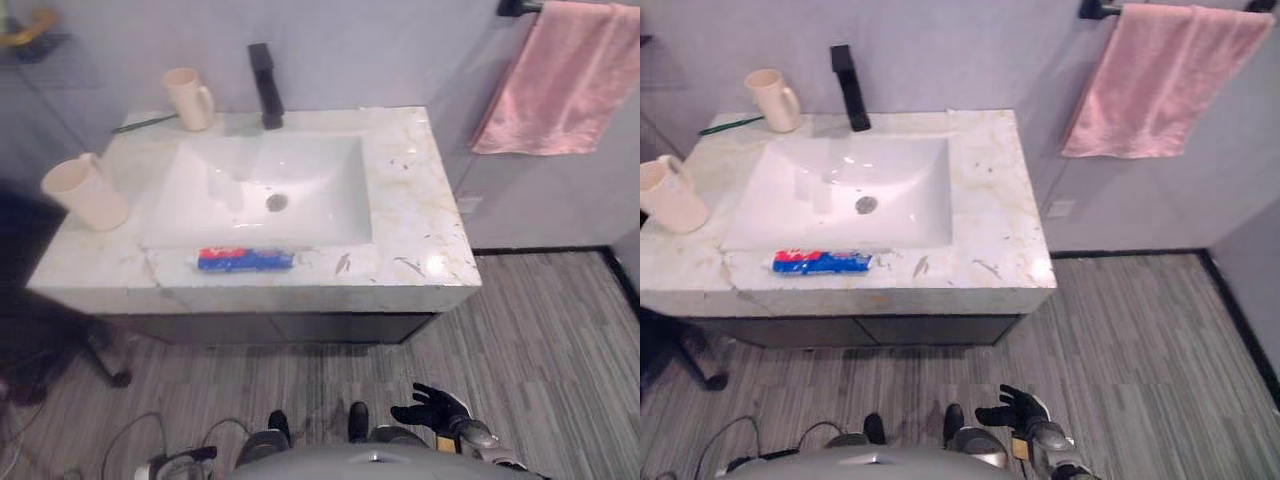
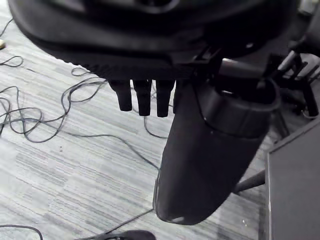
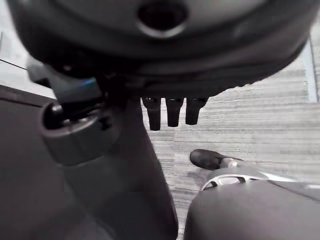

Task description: Organize the bathroom.

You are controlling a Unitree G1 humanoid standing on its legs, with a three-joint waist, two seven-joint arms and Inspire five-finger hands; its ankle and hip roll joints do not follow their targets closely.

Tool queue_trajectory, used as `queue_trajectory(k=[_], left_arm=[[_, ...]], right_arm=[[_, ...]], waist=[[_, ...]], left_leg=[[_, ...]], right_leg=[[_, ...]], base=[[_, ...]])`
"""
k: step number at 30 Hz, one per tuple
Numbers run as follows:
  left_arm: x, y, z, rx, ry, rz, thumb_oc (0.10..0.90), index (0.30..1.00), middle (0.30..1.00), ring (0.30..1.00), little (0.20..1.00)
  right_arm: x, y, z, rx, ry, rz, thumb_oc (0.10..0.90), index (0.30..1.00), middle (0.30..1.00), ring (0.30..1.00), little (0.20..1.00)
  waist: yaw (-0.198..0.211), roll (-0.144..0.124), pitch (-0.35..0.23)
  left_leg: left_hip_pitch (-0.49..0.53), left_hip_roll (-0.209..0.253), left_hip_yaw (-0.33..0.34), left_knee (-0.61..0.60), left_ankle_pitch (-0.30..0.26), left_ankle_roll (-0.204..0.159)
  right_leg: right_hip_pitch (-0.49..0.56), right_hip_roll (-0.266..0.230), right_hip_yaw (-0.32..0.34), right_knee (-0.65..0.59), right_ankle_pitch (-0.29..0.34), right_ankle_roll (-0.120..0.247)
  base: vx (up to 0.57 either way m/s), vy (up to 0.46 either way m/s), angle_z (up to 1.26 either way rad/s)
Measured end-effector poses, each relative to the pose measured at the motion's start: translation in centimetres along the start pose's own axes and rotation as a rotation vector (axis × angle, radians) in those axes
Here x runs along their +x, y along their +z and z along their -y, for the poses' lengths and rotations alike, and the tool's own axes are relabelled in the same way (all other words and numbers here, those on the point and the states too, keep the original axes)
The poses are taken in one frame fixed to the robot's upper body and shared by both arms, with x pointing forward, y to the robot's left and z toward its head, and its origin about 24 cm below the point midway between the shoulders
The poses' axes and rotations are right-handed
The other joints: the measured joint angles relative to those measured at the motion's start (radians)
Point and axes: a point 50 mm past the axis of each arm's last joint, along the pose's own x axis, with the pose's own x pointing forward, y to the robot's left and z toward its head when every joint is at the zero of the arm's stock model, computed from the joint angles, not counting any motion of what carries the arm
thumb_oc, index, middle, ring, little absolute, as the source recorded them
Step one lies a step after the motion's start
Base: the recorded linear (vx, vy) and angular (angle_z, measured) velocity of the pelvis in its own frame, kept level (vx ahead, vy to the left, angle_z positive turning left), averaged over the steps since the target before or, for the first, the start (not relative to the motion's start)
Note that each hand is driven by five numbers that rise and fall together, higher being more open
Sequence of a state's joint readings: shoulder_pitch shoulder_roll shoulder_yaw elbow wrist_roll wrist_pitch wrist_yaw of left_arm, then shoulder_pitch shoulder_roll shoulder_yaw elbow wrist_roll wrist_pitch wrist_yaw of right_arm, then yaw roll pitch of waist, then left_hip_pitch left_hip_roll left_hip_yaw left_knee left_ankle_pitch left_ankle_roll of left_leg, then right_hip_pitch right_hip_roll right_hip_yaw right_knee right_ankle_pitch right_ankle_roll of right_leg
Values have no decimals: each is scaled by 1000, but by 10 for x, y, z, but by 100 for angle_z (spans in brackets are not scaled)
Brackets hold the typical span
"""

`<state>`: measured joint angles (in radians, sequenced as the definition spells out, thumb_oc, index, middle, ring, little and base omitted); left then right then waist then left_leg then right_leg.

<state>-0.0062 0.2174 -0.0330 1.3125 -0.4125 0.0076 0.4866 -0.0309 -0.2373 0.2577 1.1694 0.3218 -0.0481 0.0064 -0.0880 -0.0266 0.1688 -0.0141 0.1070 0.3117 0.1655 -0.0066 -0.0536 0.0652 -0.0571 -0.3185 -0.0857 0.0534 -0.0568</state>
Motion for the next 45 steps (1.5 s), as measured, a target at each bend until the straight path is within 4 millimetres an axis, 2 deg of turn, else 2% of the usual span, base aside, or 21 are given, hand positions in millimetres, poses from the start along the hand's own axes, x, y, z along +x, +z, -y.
queue_trajectory(k=[1,2,4,8,9,10,11,12,13,16,19,21,22,23,25,28,29,32,37,40,45], left_arm=[[0,0,0,0,0,3,800,900,900,900,900],[-1,-1,1,0,-3,2,800,900,900,900,900],[-3,0,6,-5,-17,4,800,900,900,900,900],[-8,12,17,-52,-18,61,800,900,900,900,900],[-10,17,21,-78,6,90,800,900,900,900,900],[-12,24,22,-97,16,122,800,900,900,900,900],[-15,39,24,-117,27,203,800,900,900,900,900],[-17,54,22,-138,45,278,800,900,900,900,900],[-17,64,19,-152,62,314,800,900,900,900,900],[-17,86,-1,-177,162,414,800,900,900,900,900],[-19,106,-30,-201,209,542,800,900,900,900,900],[-29,134,-50,-190,231,704,800,900,900,900,900],[-40,154,-59,-193,233,801,800,900,900,900,900],[-50,170,-63,-213,224,856,800,900,900,900,900],[-95,212,-77,-268,209,1096,800,900,900,900,900],[-127,242,-106,-302,267,1266,800,900,900,900,900],[-131,247,-108,-315,263,1281,800,900,900,900,900],[-158,259,-111,-330,204,1393,800,900,900,900,900],[-231,277,-116,-345,64,1712,800,900,900,900,900],[-278,294,-126,-231,9,1927,800,900,900,900,900],[-326,306,-134,-23,-63,2121,800,900,900,900,900]], right_arm=[[0,-1,0,1,0,-8,800,900,900,900,900],[0,-1,2,1,-3,-19,800,900,900,900,900],[0,0,8,19,-25,-19,800,900,900,900,900],[-4,-12,26,101,-79,-56,800,900,900,900,900],[-5,-11,33,129,-103,-45,800,900,900,900,900],[-7,-16,37,139,-119,-57,800,900,900,900,900],[-9,-24,37,144,-126,-89,800,900,900,900,900],[-9,-29,35,135,-123,-115,800,900,900,900,900],[-9,-30,32,129,-116,-123,800,900,900,900,900],[-8,-29,31,138,-132,-126,800,900,900,900,900],[-9,-31,32,136,-140,-131,800,900,900,900,900],[-8,-29,32,137,-144,-128,800,900,900,900,900],[-9,-31,32,137,-147,-133,800,900,900,900,900],[-8,-28,32,140,-148,-124,800,900,900,900,900],[-10,-33,34,192,-170,-140,800,900,900,900,900],[-10,-38,31,196,-168,-160,800,900,900,900,900],[-10,-36,32,196,-170,-155,800,900,900,900,900],[-10,-35,33,198,-169,-157,800,900,900,900,900],[-9,-36,30,192,-159,-161,800,900,900,900,900],[-9,-36,31,186,-162,-165,800,900,900,900,900],[-8,-36,29,159,-156,-176,800,900,900,900,900]], waist=[[-6,-12,0],[-13,-32,0],[-40,-17,-15],[-87,24,-29],[-108,53,-31],[-117,59,-30],[-115,53,-33],[-111,55,-30],[-109,50,-30],[-90,44,-30],[-52,39,-24],[-33,36,-18],[-22,36,-13],[-15,56,-3],[8,72,-5],[25,23,-29],[22,18,-32],[7,45,-28],[2,50,-32],[0,50,-35],[-12,55,-62]], left_leg=[[0,7,21,62,-13,-5],[-6,27,40,196,-38,-13],[1,43,36,297,-80,-9],[46,8,16,182,-172,-37],[87,-16,-5,7,-159,31],[122,-43,-22,-85,-135,81],[151,-88,-46,-171,-75,109],[159,-112,-76,-212,-49,135],[158,-125,-88,-221,-39,145],[143,-150,-108,-224,-23,161],[138,-155,-82,-220,-21,160],[144,-149,-73,-227,-16,160],[140,-143,-67,-227,-15,161],[131,-127,-66,-231,-9,171],[126,-83,-71,-251,6,164],[134,-99,-57,-251,9,131],[137,-99,-57,-252,10,125],[151,-84,-57,-255,11,108],[178,-66,-47,-254,4,86],[181,-65,-42,-255,4,84],[180,-68,-28,-255,2,82]], right_leg=[[5,-10,-8,0,-6,-1],[8,-26,-19,-1,-8,0],[-1,-37,-48,5,1,6],[-78,-69,-100,121,-2,39],[-104,-83,-85,174,-7,45],[-116,-99,-66,203,-12,54],[-146,-131,-33,251,-34,94],[-173,-133,22,273,-58,129],[-176,-126,47,261,-66,144],[-167,-115,47,178,12,190],[-164,-113,46,165,58,160],[-168,-109,46,174,72,164],[-167,-104,50,172,85,170],[-168,-99,51,180,73,174],[-164,-61,52,239,21,164],[-66,-63,87,112,0,164],[-52,-61,90,91,0,163],[-10,-39,95,34,15,141],[21,-7,108,6,18,127],[21,-3,114,6,18,127],[13,-9,133,6,19,127]], base=[[-372,7,80],[-265,36,45],[-286,126,50],[-342,312,49],[-353,282,61],[-343,248,88],[-315,221,86],[-307,215,69],[-277,177,56],[-225,119,29],[-192,71,-16],[-151,21,-9],[-129,-5,0],[-94,-25,13],[-19,-34,1],[-7,-25,-30],[-13,-36,-11],[-10,-37,-3],[-11,-31,-8],[-22,-15,-6],[-18,-17,-10]])
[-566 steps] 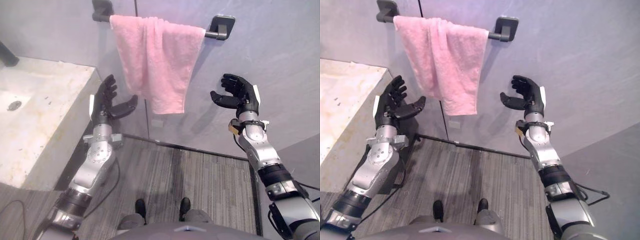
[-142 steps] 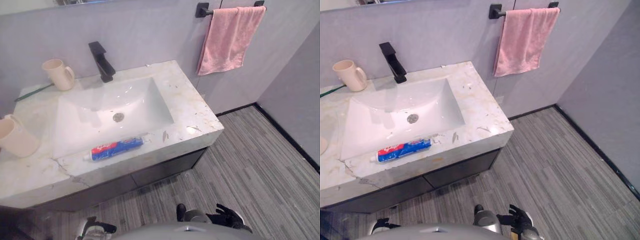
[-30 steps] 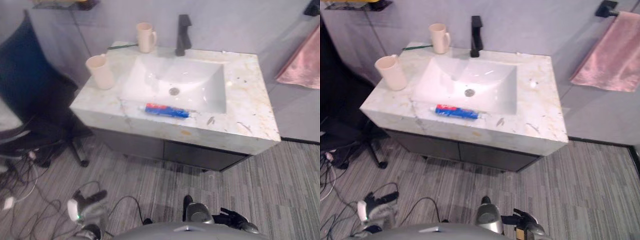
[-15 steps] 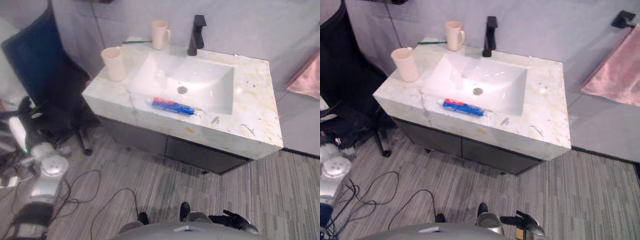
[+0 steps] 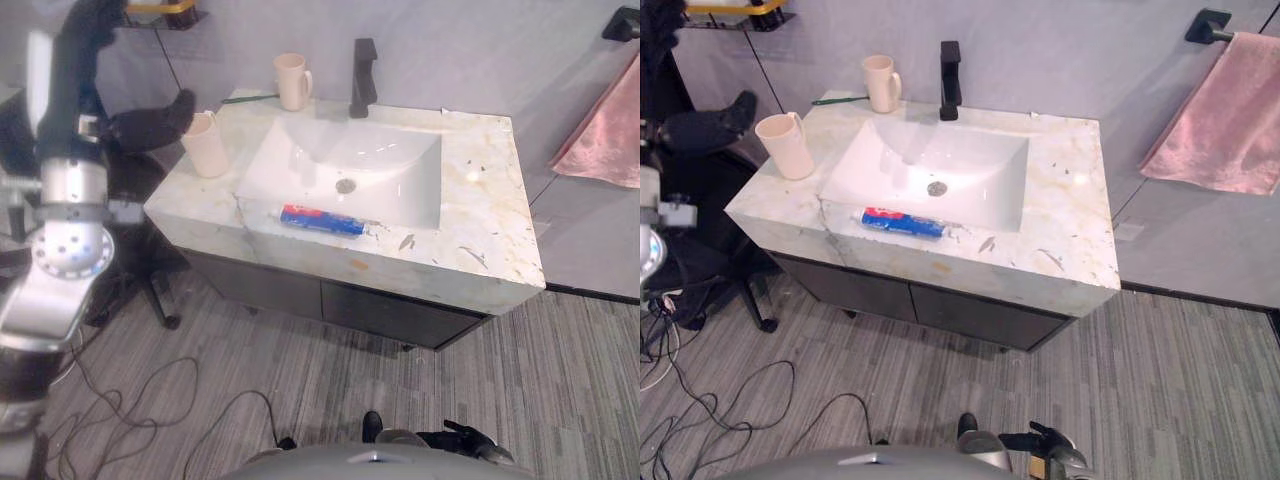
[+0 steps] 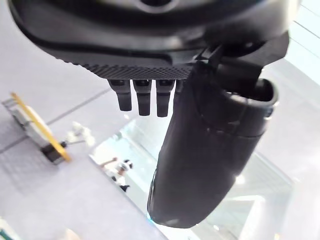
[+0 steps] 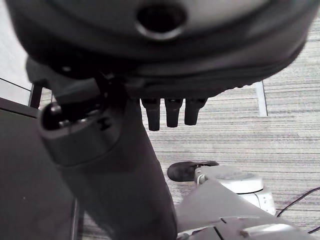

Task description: Organize the bathroom.

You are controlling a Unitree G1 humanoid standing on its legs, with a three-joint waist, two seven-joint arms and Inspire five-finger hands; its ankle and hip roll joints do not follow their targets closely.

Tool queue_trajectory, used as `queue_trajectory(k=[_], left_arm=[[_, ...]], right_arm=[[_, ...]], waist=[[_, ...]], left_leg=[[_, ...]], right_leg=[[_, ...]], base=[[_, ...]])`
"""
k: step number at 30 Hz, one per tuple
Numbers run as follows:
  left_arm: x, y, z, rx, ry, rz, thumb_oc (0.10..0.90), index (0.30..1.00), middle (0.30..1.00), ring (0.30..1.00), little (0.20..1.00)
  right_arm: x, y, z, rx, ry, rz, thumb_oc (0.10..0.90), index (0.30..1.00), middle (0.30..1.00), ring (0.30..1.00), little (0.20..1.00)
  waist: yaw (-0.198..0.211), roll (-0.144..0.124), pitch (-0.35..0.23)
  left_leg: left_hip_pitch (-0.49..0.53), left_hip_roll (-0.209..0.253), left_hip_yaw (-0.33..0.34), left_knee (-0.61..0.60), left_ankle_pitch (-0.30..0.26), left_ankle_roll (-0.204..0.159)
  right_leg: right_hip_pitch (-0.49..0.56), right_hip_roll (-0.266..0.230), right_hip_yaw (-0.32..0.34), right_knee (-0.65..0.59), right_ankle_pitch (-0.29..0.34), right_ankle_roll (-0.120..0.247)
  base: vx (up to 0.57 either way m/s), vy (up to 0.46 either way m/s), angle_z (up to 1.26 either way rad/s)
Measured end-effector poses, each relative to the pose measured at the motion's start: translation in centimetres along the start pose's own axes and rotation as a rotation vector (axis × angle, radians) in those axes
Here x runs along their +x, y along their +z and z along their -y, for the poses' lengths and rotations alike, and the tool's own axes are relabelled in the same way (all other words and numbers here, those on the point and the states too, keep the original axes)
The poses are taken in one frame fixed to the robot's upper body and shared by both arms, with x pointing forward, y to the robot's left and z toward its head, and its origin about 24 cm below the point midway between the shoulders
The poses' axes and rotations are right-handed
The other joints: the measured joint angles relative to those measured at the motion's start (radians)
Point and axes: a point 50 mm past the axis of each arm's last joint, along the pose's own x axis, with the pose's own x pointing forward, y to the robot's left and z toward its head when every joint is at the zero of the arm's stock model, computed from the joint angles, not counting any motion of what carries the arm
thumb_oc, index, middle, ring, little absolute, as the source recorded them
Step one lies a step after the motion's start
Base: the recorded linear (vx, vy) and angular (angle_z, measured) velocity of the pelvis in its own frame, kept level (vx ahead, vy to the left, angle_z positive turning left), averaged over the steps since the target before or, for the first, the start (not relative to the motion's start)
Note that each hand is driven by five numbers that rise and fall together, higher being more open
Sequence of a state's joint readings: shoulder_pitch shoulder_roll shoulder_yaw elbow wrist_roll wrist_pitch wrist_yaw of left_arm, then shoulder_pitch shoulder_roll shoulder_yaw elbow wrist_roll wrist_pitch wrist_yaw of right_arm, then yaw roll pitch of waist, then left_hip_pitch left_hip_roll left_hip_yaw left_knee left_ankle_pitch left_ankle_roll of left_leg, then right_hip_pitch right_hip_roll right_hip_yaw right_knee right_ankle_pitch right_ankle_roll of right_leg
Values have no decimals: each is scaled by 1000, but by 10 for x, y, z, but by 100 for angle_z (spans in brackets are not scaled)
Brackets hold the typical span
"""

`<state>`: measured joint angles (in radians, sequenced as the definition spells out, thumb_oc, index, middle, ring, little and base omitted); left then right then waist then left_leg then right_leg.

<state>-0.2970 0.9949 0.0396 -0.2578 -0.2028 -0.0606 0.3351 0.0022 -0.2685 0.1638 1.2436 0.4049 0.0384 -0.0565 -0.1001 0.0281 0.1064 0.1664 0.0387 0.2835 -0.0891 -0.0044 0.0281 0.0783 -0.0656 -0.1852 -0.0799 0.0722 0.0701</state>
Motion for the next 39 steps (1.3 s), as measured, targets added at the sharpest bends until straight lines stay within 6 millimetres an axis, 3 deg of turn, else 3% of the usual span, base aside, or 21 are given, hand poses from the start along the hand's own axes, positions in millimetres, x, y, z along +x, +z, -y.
queue_trajectory(k=[4,7,10,17,25,33,39], left_arm=[[16,14,12,-28,-228,35,800,900,900,900,900],[16,10,31,25,-431,5,800,900,900,900,900],[7,-13,52,64,-677,-100,800,900,900,900,900],[-27,-64,73,129,-988,-338,800,900,900,900,900],[-48,-108,60,254,-997,-446,800,900,900,900,900],[-92,-116,80,245,-1026,-406,800,900,900,900,900],[-103,-115,92,249,-955,-372,800,900,900,900,900]], right_arm=[[1,4,-1,-9,1,5,800,900,900,900,900],[1,4,-1,-16,-4,4,800,900,900,900,900],[1,5,2,-18,-19,-2,800,900,900,900,900],[1,2,4,27,-34,-20,800,900,900,900,900],[1,3,6,22,-49,-19,800,900,900,900,900],[0,5,6,23,-49,-7,800,900,900,900,900],[0,3,7,25,-50,-8,800,900,900,900,900]], waist=[[-14,9,-26],[-19,20,-35],[-38,43,-49],[-70,64,-56],[-66,73,-51],[-68,81,-47],[-68,84,-47]], left_leg=[[2,-9,12,2,0,-1],[8,-9,21,0,-2,-2],[11,-9,26,-1,-6,-5],[10,-9,50,-1,-9,-8],[7,-10,61,-1,-9,-8],[10,-10,68,-1,-10,-8],[8,-9,76,-1,-10,-7]], right_leg=[[-5,-2,15,0,1,0],[-4,-1,27,0,3,-1],[-6,0,38,0,4,0],[-24,5,69,0,12,-4],[-33,5,79,0,14,-7],[-33,6,85,0,14,-7],[-39,8,96,0,17,-4]], base=[[-11,-3,-10],[-9,11,-13],[-14,19,-10],[3,29,-13],[-2,5,-3],[-2,0,-2],[11,-5,-4]])
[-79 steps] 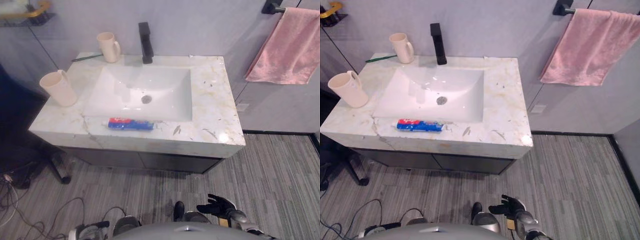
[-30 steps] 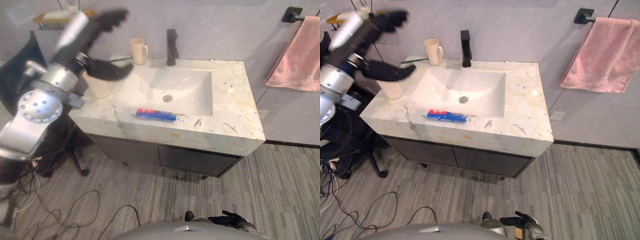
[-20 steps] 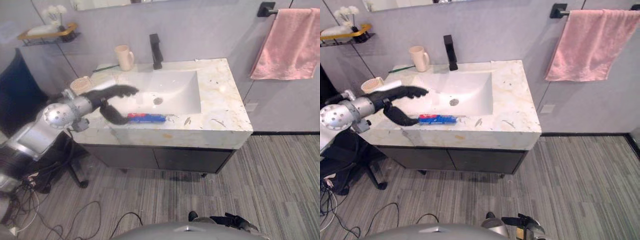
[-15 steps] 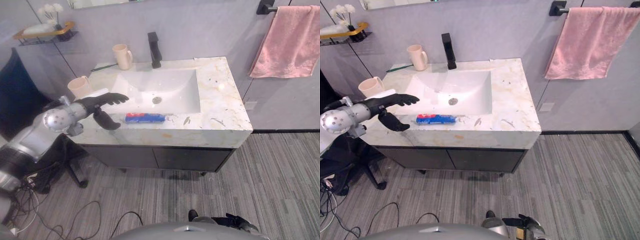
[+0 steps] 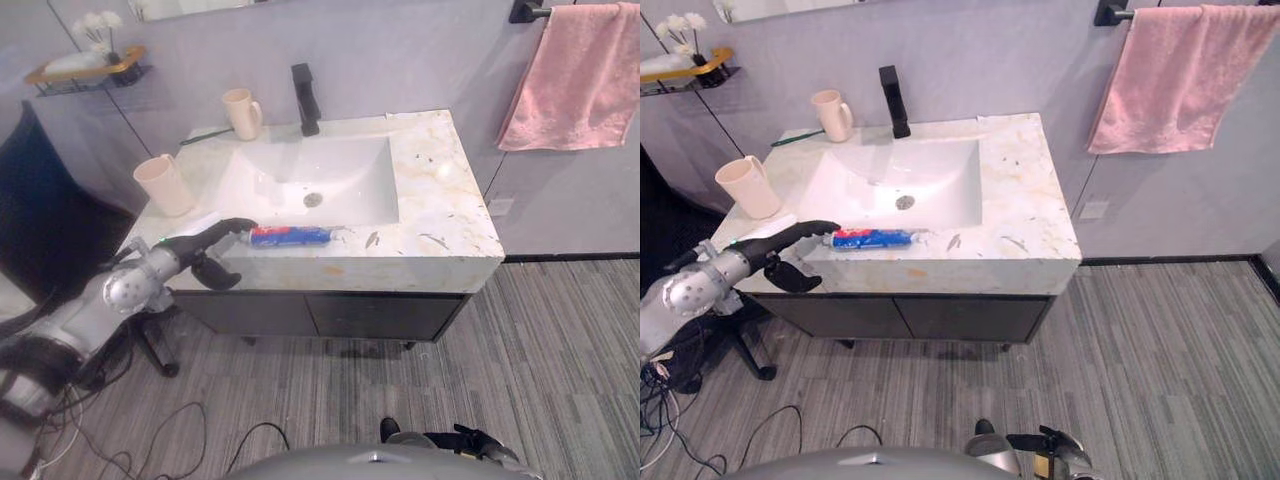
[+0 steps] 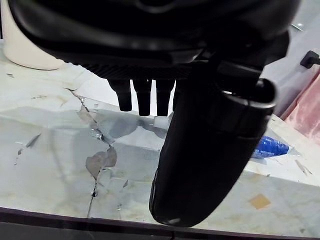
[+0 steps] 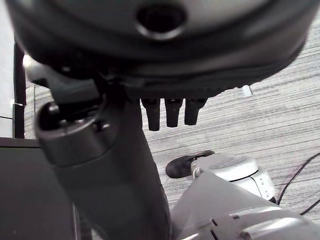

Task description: Organize the bathroom.

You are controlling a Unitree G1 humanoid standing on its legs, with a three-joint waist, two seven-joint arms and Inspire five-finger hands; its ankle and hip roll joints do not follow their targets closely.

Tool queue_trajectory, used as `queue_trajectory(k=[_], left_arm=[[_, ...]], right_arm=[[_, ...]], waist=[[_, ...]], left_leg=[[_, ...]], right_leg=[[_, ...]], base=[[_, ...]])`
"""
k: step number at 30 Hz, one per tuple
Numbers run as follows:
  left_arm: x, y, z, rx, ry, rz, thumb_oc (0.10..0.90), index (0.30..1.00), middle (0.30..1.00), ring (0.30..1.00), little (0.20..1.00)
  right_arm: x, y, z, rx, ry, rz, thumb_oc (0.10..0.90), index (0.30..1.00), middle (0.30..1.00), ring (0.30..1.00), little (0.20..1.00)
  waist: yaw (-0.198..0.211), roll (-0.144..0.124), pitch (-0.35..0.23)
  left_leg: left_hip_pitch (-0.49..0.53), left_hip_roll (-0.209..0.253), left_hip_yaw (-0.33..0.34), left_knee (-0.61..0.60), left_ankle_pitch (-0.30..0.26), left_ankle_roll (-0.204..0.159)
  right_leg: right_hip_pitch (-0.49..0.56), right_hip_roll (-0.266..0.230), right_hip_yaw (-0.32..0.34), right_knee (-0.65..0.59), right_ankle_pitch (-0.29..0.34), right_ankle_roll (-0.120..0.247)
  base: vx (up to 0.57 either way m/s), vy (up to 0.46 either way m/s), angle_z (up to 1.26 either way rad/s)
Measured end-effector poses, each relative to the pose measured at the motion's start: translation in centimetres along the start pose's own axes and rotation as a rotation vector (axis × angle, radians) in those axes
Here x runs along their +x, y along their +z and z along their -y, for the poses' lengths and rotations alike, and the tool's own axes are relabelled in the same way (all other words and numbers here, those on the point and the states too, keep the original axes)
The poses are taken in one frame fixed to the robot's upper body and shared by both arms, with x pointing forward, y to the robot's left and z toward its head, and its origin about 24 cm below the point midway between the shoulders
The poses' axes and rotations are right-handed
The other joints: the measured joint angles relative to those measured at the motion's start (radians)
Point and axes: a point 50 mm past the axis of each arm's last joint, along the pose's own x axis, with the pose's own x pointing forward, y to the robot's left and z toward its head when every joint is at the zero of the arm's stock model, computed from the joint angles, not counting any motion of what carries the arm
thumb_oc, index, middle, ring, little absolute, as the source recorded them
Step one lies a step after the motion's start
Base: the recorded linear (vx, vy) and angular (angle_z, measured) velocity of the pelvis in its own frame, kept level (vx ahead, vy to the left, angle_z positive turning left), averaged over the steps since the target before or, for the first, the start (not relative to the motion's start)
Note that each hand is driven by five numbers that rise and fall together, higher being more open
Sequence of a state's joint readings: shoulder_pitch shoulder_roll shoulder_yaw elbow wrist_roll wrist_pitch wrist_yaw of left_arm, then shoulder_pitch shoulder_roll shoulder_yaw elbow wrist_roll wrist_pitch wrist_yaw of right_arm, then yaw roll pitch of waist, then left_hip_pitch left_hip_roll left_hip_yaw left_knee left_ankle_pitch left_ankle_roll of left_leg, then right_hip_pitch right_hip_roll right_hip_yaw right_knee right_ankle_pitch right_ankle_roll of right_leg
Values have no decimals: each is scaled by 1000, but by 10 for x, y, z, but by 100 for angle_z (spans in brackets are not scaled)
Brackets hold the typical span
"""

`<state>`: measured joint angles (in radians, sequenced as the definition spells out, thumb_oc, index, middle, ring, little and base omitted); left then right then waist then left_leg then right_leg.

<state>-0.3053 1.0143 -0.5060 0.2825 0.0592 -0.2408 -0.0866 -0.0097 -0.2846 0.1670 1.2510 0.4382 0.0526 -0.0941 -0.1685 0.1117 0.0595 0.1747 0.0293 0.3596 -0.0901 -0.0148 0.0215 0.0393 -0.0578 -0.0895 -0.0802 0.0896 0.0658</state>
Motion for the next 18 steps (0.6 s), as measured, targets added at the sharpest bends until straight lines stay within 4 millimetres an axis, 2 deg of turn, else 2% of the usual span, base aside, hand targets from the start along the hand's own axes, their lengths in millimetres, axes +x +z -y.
queue_trajectory(k=[4,9,18], left_arm=[[5,5,7,34,81,13,800,900,900,900,900],[5,5,4,73,172,10,800,900,900,900,900],[4,4,4,105,186,11,800,900,900,900,900]], right_arm=[[0,-1,0,1,1,2,800,900,900,900,900],[0,-5,2,2,-1,-2,800,900,900,900,900],[-1,-7,2,1,-1,-3,800,900,900,900,900]], waist=[[-2,0,0],[-4,0,0],[1,-1,1]], left_leg=[[0,0,7,0,0,0],[-1,3,15,0,-1,-1],[-8,4,14,1,-1,-1]], right_leg=[[-4,1,8,0,1,0],[-6,4,13,0,1,0],[-14,5,12,0,1,0]], base=[[19,-14,-5],[13,5,-3],[0,0,0]])
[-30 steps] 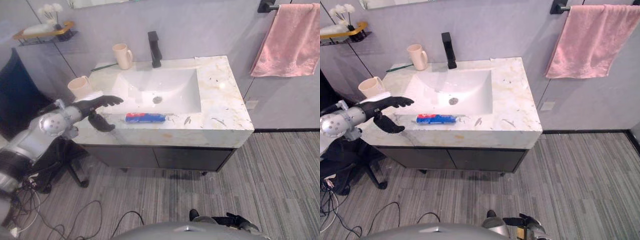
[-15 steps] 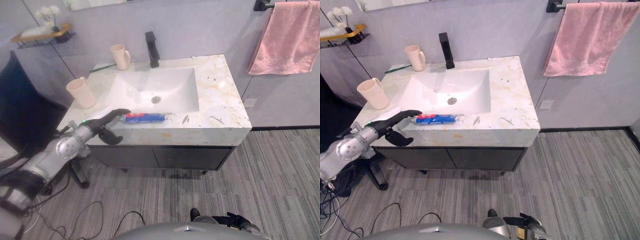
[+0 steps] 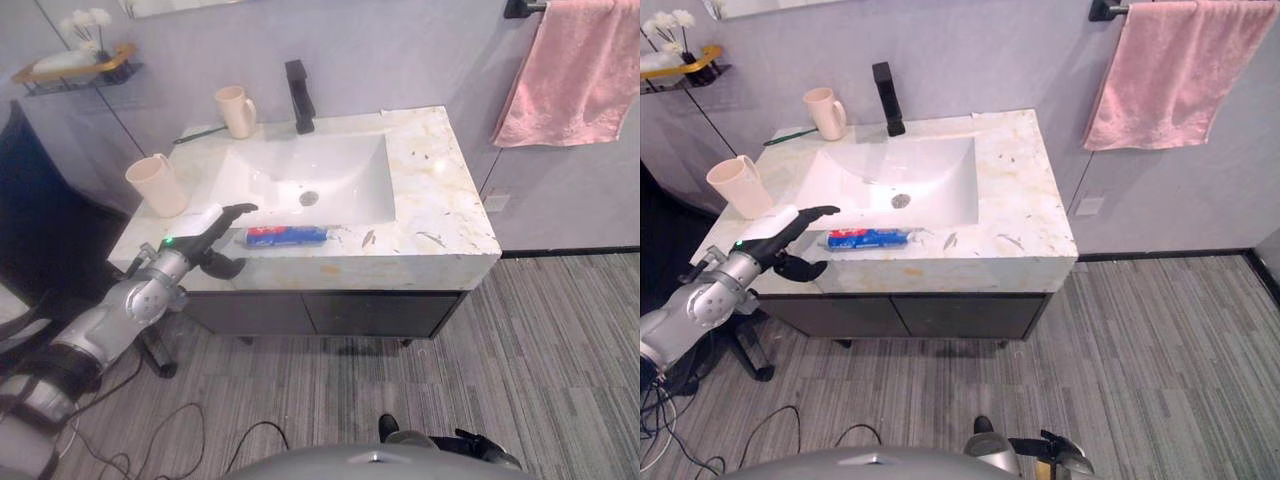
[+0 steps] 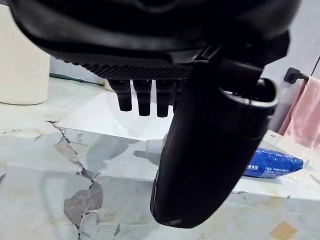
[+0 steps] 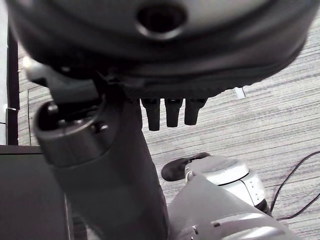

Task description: Organize the bathroom.

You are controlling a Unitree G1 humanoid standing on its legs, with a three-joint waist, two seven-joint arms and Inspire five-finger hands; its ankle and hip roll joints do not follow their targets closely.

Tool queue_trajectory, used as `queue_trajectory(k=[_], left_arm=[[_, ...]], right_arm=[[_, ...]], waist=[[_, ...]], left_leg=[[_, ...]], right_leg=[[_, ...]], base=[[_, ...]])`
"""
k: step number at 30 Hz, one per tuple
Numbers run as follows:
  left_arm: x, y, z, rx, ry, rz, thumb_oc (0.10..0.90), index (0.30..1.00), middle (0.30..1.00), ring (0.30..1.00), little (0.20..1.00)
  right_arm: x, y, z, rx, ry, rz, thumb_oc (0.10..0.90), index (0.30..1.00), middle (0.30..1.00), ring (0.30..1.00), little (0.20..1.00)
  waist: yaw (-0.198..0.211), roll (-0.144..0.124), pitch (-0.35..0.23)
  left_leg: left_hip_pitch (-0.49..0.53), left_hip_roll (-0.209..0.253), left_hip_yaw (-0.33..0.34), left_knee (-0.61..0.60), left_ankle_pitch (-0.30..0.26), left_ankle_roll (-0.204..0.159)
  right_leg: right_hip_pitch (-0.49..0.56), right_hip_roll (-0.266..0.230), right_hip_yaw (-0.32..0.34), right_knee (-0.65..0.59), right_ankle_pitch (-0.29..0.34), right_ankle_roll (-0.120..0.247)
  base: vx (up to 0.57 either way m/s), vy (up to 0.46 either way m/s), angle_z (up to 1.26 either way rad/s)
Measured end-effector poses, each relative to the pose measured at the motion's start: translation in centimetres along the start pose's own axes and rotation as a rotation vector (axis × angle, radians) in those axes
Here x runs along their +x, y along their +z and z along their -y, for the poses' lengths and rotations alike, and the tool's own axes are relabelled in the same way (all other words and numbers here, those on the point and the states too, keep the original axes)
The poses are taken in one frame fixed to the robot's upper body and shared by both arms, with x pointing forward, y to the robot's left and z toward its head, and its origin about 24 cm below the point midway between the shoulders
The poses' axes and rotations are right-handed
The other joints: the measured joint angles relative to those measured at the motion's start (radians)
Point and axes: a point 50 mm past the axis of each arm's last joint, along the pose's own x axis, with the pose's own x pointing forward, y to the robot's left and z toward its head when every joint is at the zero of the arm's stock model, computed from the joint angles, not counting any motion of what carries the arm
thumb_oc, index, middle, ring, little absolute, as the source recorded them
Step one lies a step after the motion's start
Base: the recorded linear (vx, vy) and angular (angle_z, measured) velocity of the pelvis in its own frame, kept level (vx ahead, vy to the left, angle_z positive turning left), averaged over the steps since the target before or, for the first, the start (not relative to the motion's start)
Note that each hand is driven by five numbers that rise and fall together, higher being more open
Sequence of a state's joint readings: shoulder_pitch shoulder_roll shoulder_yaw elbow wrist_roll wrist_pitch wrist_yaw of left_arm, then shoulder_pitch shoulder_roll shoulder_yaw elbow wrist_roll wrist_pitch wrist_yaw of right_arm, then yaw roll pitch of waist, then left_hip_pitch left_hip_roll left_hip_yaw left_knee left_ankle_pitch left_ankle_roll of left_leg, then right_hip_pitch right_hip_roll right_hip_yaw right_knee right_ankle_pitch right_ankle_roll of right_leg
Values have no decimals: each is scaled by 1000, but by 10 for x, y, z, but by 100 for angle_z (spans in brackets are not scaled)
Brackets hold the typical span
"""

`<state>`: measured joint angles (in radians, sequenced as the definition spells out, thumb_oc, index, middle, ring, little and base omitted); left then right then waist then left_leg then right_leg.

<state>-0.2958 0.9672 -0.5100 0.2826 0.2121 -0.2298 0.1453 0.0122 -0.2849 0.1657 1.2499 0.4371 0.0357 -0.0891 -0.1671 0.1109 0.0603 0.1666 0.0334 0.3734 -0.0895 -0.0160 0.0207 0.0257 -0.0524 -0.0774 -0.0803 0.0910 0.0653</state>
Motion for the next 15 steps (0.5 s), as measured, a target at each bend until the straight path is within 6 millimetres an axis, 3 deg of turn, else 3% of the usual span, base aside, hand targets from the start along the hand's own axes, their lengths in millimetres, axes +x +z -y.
queue_trajectory(k=[15], left_arm=[[4,10,1,-19,-3,21,800,900,900,900,900]], right_arm=[[0,2,-1,-9,4,10,800,900,900,900,900]], waist=[[-6,-7,10]], left_leg=[[0,1,4,1,0,0]], right_leg=[[-3,2,2,0,0,0]], base=[[5,-2,0]])
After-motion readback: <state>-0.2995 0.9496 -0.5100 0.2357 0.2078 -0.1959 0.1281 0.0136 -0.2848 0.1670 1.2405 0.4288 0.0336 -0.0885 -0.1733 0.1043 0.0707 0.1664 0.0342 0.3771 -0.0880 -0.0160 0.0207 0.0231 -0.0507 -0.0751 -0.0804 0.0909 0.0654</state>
